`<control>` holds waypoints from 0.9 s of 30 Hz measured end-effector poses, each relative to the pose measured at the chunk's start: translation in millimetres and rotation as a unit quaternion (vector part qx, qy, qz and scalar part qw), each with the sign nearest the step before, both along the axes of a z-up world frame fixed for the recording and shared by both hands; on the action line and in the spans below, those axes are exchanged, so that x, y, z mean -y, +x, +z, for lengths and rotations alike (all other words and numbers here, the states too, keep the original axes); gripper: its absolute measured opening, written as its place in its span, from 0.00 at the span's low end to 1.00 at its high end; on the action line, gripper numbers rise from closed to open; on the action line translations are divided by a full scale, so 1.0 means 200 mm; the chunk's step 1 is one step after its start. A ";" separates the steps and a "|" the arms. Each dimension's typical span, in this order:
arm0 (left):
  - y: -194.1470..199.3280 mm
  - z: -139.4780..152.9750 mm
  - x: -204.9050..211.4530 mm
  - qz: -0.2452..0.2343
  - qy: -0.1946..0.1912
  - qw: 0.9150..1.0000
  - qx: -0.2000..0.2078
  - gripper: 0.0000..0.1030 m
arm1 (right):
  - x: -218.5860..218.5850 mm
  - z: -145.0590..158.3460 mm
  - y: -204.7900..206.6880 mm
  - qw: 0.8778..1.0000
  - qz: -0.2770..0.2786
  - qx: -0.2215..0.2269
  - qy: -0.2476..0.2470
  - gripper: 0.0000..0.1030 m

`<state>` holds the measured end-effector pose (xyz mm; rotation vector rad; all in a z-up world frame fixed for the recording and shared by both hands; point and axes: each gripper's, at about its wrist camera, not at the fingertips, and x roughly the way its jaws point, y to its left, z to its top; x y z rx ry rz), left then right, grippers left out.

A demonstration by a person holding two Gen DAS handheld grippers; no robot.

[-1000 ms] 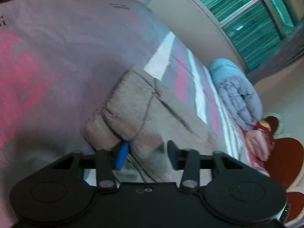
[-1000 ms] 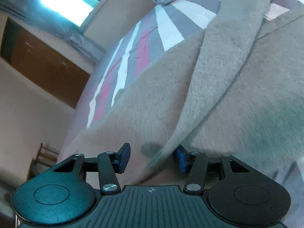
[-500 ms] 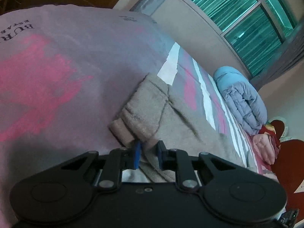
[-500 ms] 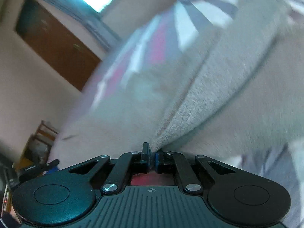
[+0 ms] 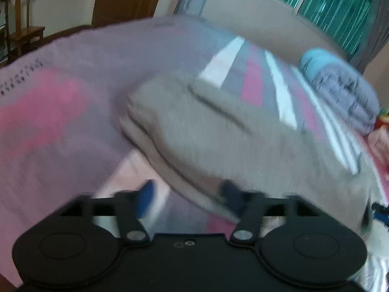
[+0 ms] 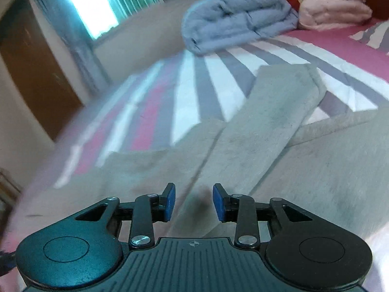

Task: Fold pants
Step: 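Open both grippers and release the folded sweatpants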

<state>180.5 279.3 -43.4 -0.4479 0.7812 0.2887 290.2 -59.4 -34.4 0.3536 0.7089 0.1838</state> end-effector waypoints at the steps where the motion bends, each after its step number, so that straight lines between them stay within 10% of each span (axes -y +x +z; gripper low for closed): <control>1: 0.01 -0.03 0.02 -0.001 0.009 1.000 -0.010 0.76 | 0.00 -0.02 0.01 1.000 0.000 -0.011 -0.012 0.39; 4: -0.03 -0.10 0.05 0.001 0.030 1.000 -0.002 0.78 | -0.02 -0.06 0.11 0.996 0.001 -0.044 -0.076 0.37; 6: -0.06 -0.11 0.04 0.000 0.027 1.000 0.003 0.78 | 0.03 -0.08 0.07 0.997 0.020 -0.037 -0.066 0.02; 15: -0.05 -0.11 0.05 -0.002 0.035 0.999 0.002 0.78 | 0.44 -0.20 -0.37 0.999 -0.028 -0.033 0.006 0.03; 17: -0.05 -0.11 0.06 -0.002 0.036 0.999 0.003 0.78 | 0.47 -0.14 -0.37 0.999 -0.038 0.005 0.008 0.19; 19: -0.05 -0.11 0.06 -0.001 0.037 0.999 0.002 0.78 | 0.47 -0.07 -0.32 0.999 -0.040 0.034 -0.011 0.72; 21: -0.04 -0.11 0.06 -0.001 0.036 0.999 0.001 0.78 | 0.43 -0.03 -0.23 0.997 -0.028 0.060 -0.040 0.73; 23: -0.04 -0.11 0.05 -0.002 0.034 0.999 -0.001 0.78 | 0.37 -0.04 -0.12 0.996 -0.005 0.047 -0.077 0.55; 24: -0.03 -0.10 0.05 -0.002 0.032 0.999 -0.002 0.78 | 0.34 -0.05 -0.07 0.994 0.007 0.036 -0.102 0.28; 27: -0.03 -0.10 0.04 -0.006 0.030 1.000 -0.004 0.78 | 0.38 -0.10 0.00 0.989 0.012 0.017 -0.146 0.10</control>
